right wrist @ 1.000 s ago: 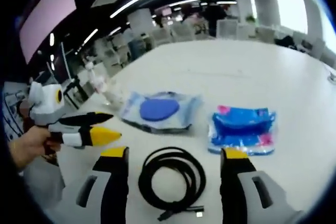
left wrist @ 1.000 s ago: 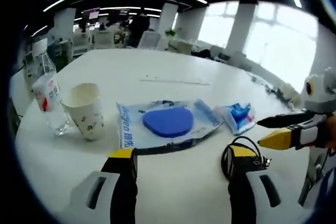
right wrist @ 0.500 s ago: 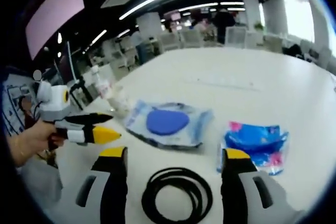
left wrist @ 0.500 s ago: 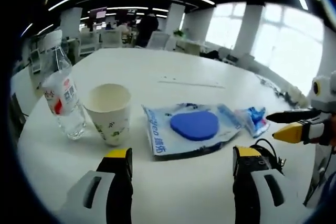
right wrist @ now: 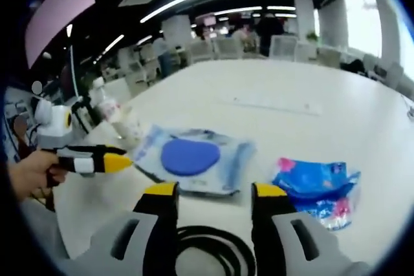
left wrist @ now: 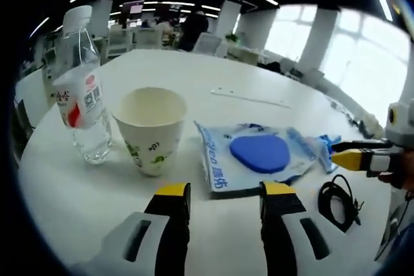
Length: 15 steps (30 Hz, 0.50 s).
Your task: Arrange the tabletop items into an orderly group along one side of the table until the central work area is clear of visible clutter.
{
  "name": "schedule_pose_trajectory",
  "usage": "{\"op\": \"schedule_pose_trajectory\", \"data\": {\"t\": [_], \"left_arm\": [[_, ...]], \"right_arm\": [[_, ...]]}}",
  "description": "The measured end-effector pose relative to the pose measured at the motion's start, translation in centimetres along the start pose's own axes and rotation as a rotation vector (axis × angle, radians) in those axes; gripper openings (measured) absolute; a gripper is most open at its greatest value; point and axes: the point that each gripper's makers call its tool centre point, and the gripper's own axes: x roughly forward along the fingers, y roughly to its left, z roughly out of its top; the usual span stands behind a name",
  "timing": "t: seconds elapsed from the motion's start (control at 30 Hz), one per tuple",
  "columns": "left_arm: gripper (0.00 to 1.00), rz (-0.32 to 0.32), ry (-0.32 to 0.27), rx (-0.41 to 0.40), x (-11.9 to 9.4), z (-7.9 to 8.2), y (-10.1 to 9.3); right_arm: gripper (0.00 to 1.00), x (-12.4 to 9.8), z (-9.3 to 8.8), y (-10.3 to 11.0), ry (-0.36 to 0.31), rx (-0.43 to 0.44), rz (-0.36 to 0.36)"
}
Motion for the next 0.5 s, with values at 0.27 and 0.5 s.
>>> {"op": "schedule_pose_trajectory", "data": {"t": [0.27, 0.5], "left_arm": [[0.23, 0.034, -0.019, -0.042, 0.6, 0.2, 1.1], [0.03, 0.081, -0.020, -0.070, 1.0, 0.1, 2.1]], "right_arm": [[0.26, 1.8, -0.7, -1.1, 0.030, 0.020, -0.062], [0.15, 2.3, -1.9, -1.9, 0.074, 0.089, -0.109]]}}
